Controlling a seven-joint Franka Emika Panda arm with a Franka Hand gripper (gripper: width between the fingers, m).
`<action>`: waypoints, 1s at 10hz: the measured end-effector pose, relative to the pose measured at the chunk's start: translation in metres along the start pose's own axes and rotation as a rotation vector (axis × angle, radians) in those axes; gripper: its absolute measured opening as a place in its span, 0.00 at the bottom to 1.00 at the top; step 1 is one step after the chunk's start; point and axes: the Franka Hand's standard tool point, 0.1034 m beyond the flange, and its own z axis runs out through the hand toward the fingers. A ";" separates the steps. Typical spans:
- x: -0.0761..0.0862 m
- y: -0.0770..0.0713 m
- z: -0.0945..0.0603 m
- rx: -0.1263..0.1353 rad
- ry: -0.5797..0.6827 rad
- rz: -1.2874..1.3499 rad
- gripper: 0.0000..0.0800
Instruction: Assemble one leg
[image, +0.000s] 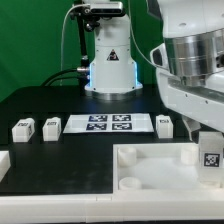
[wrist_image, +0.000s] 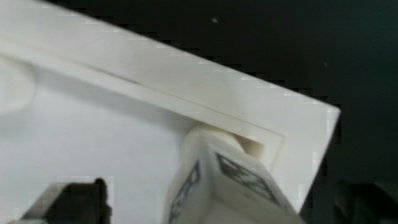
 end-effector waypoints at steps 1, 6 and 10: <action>0.001 -0.002 0.000 0.012 0.003 -0.077 0.81; 0.008 -0.001 -0.002 -0.038 0.054 -0.797 0.81; 0.009 -0.001 -0.002 -0.039 0.057 -0.867 0.50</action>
Offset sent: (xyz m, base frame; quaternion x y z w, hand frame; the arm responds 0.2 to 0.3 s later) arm 0.0000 0.0000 0.0000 0.0000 0.0000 -0.1790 0.9838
